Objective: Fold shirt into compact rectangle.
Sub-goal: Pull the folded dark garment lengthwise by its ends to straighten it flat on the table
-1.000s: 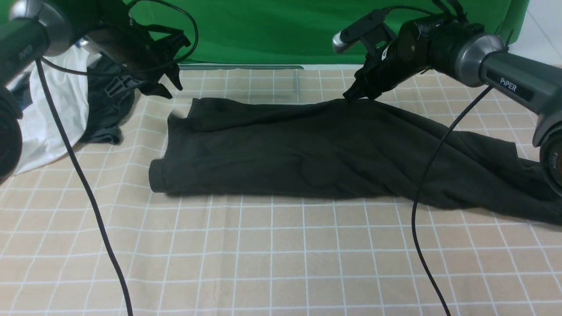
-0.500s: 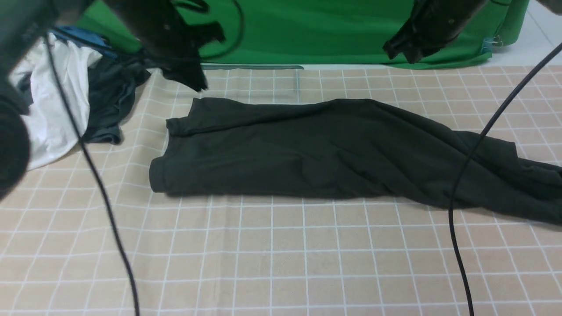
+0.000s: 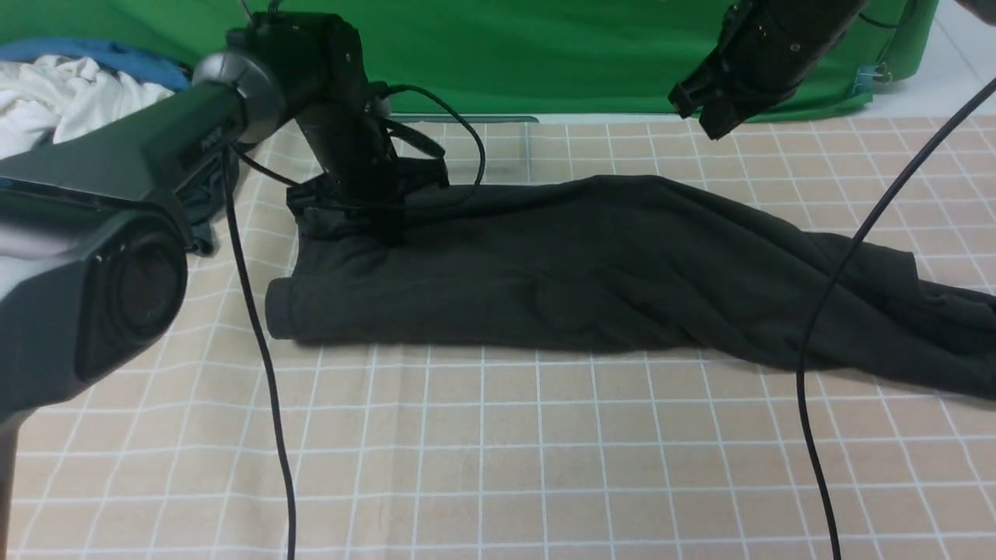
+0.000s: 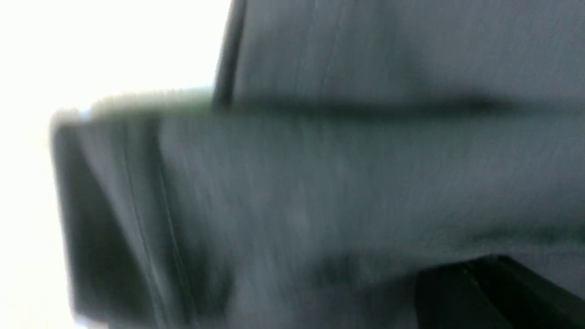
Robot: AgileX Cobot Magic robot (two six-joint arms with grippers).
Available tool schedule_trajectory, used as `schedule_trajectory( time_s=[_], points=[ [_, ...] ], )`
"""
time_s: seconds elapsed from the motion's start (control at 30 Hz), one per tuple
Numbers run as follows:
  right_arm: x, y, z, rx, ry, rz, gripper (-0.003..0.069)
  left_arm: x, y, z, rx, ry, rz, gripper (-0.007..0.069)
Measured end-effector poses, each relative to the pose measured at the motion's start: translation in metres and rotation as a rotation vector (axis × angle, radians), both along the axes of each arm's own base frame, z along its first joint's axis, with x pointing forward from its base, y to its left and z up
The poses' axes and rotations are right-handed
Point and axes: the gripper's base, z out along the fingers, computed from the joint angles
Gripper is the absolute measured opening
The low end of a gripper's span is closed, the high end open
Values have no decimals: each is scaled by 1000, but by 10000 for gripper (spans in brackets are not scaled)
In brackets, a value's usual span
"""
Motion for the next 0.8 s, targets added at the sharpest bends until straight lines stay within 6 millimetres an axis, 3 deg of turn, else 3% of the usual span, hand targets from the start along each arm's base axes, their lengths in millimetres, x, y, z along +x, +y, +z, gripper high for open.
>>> schedule_trajectory(
  time_s=[0.27,0.5,0.63,0.73,0.8],
  points=[
    [-7,-2,1,-14,58,3,37,25,20,5,-23,-227,94,13],
    [-22,-12,20,-42,24,-8,37,13,21,50,-53,-152,41,13],
    [-40,-46,6,-76,114,-94,44,-15,8,94,-173,-118,-79,13],
    [-50,-81,-11,-84,196,-197,101,-37,-6,96,-216,-54,-155,13],
    [-58,-103,-24,-90,256,-270,197,-49,-15,84,-209,9,-179,13]
  ],
)
